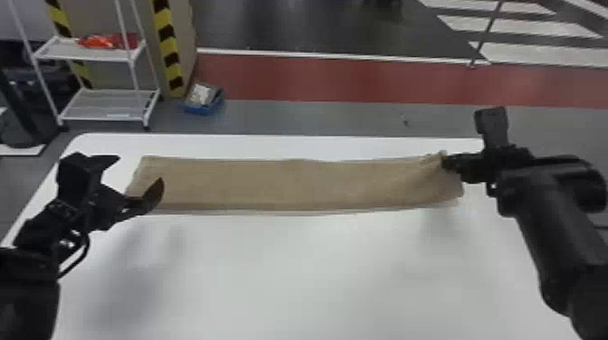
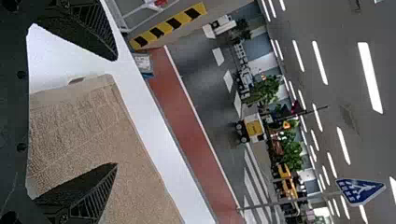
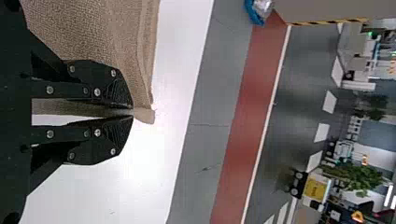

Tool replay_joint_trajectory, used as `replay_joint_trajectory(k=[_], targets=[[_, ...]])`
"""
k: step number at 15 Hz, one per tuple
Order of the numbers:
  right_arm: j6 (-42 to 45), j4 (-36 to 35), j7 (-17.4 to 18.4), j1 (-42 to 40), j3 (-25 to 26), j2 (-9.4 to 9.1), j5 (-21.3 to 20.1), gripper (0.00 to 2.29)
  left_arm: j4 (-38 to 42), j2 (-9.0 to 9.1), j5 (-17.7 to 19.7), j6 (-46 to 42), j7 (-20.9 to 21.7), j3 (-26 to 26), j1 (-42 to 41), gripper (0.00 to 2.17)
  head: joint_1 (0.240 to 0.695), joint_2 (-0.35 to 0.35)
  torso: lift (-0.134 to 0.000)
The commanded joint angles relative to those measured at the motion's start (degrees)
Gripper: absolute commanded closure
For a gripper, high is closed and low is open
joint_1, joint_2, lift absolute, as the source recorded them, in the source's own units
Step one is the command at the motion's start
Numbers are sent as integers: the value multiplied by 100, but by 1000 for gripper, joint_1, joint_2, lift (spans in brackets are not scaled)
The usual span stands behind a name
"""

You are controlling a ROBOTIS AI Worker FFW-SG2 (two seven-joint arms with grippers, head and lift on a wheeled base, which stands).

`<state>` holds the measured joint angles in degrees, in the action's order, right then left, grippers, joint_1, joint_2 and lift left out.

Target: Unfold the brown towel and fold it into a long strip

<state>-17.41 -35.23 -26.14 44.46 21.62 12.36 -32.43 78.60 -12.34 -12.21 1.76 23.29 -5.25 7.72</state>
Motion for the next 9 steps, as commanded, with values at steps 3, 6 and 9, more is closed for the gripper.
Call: replay_joint_trajectory(k=[3, 6, 9], targets=[[-646, 16, 162, 11, 0, 3, -79, 107, -20, -14, 0, -4, 9, 42, 10, 70, 694, -125, -123], [-910, -124, 250, -95, 35, -6, -9, 6, -3, -32, 9, -4, 0, 42, -16, 70, 695, -136, -123], [-980, -423, 250, -262, 0, -85, 123, 43, 32, -58, 17, -4, 0, 7, -69, 70, 695, -140, -123]])
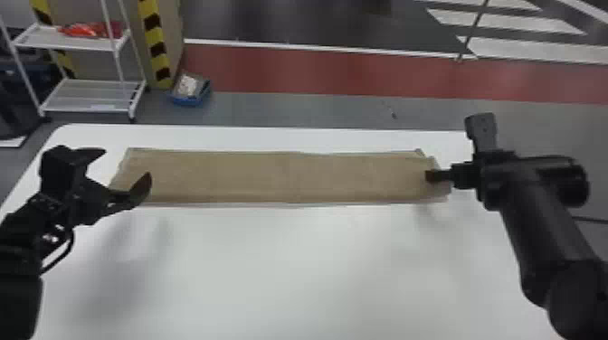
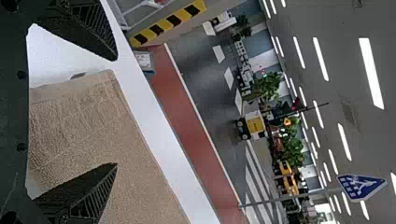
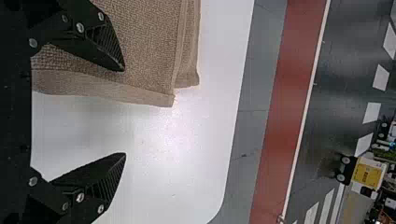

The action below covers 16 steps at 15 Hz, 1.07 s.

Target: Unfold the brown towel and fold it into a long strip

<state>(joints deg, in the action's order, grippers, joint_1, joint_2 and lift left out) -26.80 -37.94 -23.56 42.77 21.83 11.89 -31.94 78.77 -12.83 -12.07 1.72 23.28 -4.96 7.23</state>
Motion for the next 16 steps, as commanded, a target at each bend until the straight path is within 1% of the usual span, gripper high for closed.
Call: replay_joint_trajectory(k=[1, 4, 6, 8, 11, 13, 14, 15, 16], targets=[[-129, -285, -35, -155, -38, -47, 171, 53, 7, -9, 3, -17, 1, -23, -20, 70, 695, -138, -123], [-111, -285, -61, -172, -65, -56, 171, 66, 7, -9, 3, -53, 1, -32, -11, 70, 695, -132, -123], [-41, -408, -88, -260, -100, -108, 188, 73, 15, -9, 20, -70, 1, -49, -20, 70, 695, -131, -123], [-94, -619, -97, -383, -197, -108, 408, 76, 15, -9, 47, -211, 9, -67, -37, 70, 695, -124, -123], [-111, -1049, -132, -621, -241, -179, 645, 76, 59, 0, 47, -246, 9, -120, -90, 70, 695, -120, -123], [-111, -1577, -140, -928, -337, -231, 979, 90, 121, 0, 47, -246, 9, -164, -143, 70, 695, -112, -123], [-94, -1972, -140, -1157, -346, -311, 1164, 90, 147, -9, 47, -246, 9, -208, -178, 70, 695, -108, -123], [-23, -2517, -140, -1473, -346, -416, 1375, 90, 156, -9, 56, -263, 1, -216, -195, 70, 695, -104, -123], [-23, -3000, -61, -1763, -355, -530, 1533, 90, 200, -9, 56, -281, 1, -243, -239, 70, 695, -97, -123]])
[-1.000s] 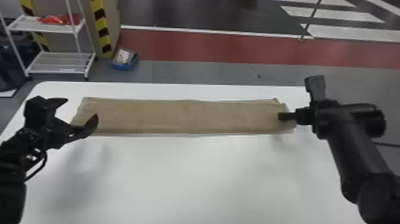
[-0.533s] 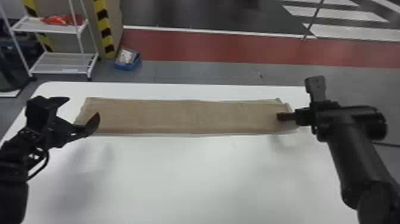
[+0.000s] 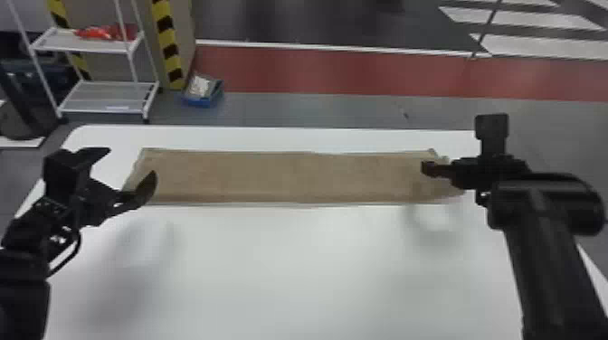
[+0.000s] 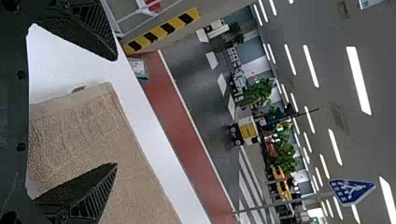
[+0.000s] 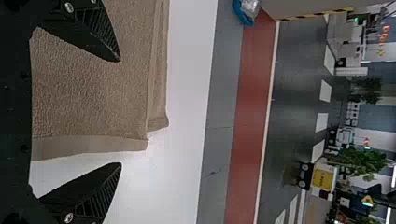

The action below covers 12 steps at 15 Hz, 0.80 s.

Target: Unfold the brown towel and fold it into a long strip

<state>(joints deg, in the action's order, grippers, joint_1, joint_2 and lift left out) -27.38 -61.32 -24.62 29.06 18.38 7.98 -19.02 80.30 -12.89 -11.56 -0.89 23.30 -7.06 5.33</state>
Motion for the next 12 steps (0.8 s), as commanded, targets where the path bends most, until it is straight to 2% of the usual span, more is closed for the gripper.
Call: replay_joint_trajectory(k=[1, 2, 5, 7, 9, 12], targets=[[0, -1049, 239, -629, -133, -218, 267, 87, 108, -3, 22, -20, -1, -94, -120, 70, 695, -89, -123], [-88, -1374, 485, -805, -273, -279, 241, 80, 126, -3, 39, -38, -1, -121, -137, 70, 695, -76, -123], [-721, -2525, 1276, -1350, -476, -622, 250, 80, 144, 33, 92, -38, -71, -138, -137, 66, 695, -62, -123], [-1336, -3343, 1777, -1710, -669, -803, 329, 70, 179, 85, 373, -20, -98, -156, -137, 66, 695, -54, -123], [-1565, -4037, 2041, -2132, -871, -803, 373, 66, 293, 129, 822, 278, -265, -164, -137, 66, 695, -47, -123], [-1600, -5417, 2515, -3354, -1091, -803, 979, 53, 530, 367, 1560, 911, -440, -261, -137, 70, 695, -35, -123]])
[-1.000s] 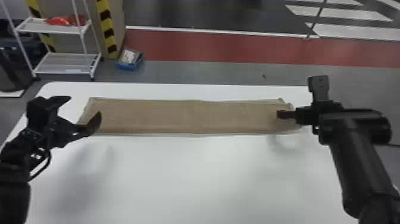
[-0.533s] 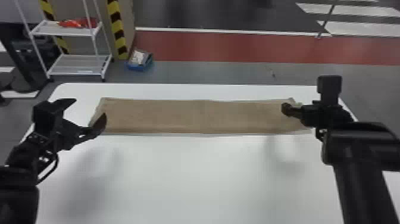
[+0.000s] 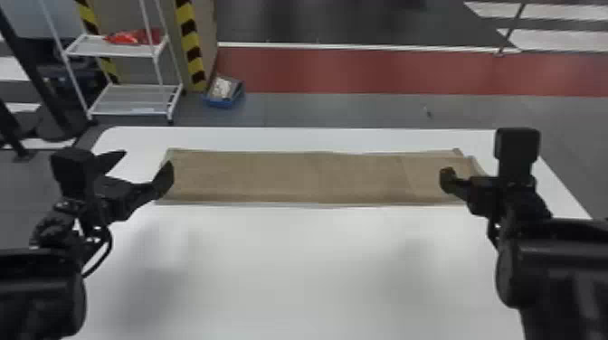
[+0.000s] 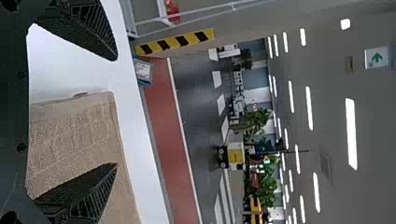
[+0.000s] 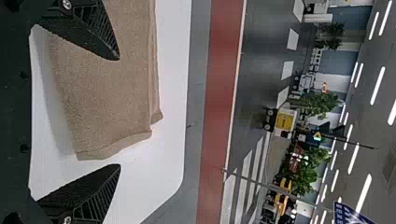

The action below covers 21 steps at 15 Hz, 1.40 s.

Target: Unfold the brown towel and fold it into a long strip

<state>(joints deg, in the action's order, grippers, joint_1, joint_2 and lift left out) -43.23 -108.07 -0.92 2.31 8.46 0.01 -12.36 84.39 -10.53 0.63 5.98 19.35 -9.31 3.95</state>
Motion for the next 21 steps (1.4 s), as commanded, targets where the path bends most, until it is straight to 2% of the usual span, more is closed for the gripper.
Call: replay_joint_trajectory(k=[1, 3, 4, 6, 7, 10, 14, 16, 21], targets=[[126, -1111, 268, -1110, -108, -6, 445, 49, 235, 191, 499, 224, -186, -36, -79, 70, 695, -28, -123], [847, -1383, 391, -1628, -195, -6, 533, 46, 780, 262, 939, 224, -485, -133, -474, 70, 695, -18, -123], [1339, -1365, 347, -1778, -195, -6, 533, 43, 974, 297, 1097, 224, -476, -238, -668, 70, 695, -13, -123], [2605, -1365, 303, -2200, -187, -6, 630, 39, 1132, 314, 1149, 224, -476, -247, -896, 70, 695, 5, -123], [3272, -1365, 294, -2446, -169, -6, 841, 39, 1176, 323, 1185, 224, -467, -238, -1010, 73, 695, 10, -123], [4204, -1251, 374, -2876, -178, -6, 929, 46, 1229, 332, 1360, -216, -406, -238, -1388, 83, 695, 21, -123], [4485, -1242, 558, -3184, -204, -6, 1043, 53, 1677, 402, 1325, -268, -538, -396, -1916, 83, 695, 24, -123], [4485, -1225, 558, -3193, -213, -6, 1157, 56, 1914, 420, 1316, -339, -538, -572, -2197, 83, 695, 33, -123], [4274, -1225, 549, -3219, -398, -6, 1148, 66, 2222, 429, 1290, -339, -608, -792, -2513, 83, 695, 84, -123]])
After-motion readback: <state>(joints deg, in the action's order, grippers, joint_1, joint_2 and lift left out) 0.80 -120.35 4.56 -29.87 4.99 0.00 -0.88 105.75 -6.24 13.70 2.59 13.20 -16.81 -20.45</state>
